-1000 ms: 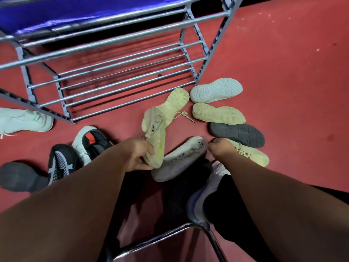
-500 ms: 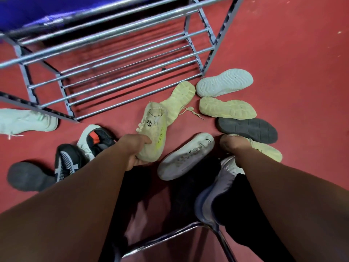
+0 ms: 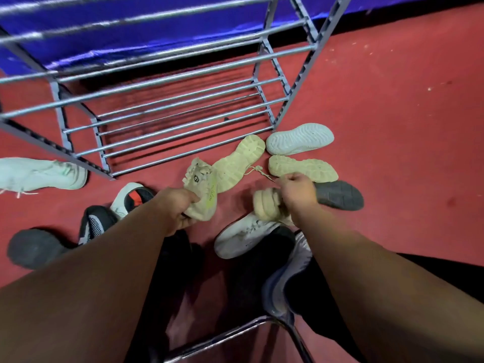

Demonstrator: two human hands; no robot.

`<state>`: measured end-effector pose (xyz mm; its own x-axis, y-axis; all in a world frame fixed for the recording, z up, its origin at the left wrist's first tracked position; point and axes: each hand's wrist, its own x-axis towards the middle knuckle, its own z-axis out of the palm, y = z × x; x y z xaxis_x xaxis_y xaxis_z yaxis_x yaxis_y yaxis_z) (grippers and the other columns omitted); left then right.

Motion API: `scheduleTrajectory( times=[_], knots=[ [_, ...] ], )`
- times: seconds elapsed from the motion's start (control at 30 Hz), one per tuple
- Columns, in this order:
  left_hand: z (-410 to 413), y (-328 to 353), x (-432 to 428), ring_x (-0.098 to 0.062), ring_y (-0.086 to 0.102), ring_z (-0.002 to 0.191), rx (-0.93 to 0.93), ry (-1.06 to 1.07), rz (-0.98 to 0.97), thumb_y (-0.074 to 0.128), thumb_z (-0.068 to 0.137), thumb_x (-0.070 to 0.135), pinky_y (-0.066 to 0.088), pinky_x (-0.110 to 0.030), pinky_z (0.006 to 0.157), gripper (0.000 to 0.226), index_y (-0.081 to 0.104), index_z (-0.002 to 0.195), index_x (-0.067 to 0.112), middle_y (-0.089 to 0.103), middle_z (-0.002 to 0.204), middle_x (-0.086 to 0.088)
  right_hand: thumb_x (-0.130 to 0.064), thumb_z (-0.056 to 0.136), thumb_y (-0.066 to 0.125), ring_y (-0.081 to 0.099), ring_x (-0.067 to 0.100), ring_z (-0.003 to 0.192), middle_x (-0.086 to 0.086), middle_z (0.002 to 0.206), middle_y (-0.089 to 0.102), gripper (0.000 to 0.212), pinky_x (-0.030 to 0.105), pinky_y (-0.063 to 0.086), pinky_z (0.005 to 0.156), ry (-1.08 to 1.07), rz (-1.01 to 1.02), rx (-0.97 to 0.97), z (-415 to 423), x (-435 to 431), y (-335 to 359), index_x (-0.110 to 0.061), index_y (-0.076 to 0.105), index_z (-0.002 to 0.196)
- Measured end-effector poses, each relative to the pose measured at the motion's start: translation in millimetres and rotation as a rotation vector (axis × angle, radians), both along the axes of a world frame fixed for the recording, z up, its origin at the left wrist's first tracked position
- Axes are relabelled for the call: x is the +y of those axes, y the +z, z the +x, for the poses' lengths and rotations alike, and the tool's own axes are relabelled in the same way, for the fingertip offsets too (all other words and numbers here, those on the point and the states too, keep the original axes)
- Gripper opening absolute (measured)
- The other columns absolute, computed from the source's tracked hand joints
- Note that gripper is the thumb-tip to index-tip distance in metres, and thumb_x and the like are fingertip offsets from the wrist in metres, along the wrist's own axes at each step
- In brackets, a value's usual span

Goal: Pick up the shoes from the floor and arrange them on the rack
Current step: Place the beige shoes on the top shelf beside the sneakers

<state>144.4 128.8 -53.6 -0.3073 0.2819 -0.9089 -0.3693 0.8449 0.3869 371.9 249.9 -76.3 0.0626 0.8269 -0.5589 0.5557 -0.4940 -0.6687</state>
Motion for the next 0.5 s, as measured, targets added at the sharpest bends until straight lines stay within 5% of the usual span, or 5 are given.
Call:
scheduleTrajectory(
  times=[0.17, 0.37, 0.5],
  knots=[
    [-9, 0, -18, -0.027, 0.069, 0.088, -0.013, -0.013, -0.05, 0.06, 0.096, 0.009, 0.056, -0.033, 0.059, 0.022, 0.062, 0.117, 0.005, 0.072, 0.108, -0.017, -0.017, 0.091, 0.071, 0.056, 0.014, 0.053, 0.0, 0.065, 0.066, 0.003, 0.027, 0.048, 0.054, 0.568, -0.344, 0.184, -48, -38, 7, -0.015, 0.069, 0.091],
    [-15, -2, -34, -0.023, 0.069, 0.086, -0.049, -0.102, -0.108, 0.057, 0.098, 0.009, 0.057, -0.033, 0.06, 0.019, 0.061, 0.116, 0.006, 0.073, 0.108, -0.015, -0.016, 0.098, 0.059, 0.057, 0.025, 0.053, 0.017, 0.074, 0.062, 0.013, 0.037, 0.053, 0.05, 0.324, -0.468, -0.04, -24, -67, -39, -0.005, 0.063, 0.092],
    [-23, -8, -42, -0.022, 0.069, 0.085, -0.069, -0.088, -0.136, 0.059, 0.097, 0.007, 0.057, -0.034, 0.06, 0.018, 0.061, 0.115, 0.006, 0.073, 0.104, -0.013, -0.019, 0.096, 0.051, 0.063, 0.031, 0.066, 0.02, 0.083, 0.065, 0.024, 0.041, 0.054, 0.068, 0.433, -0.711, -0.255, -17, -91, -55, 0.001, 0.062, 0.101]
  ],
)
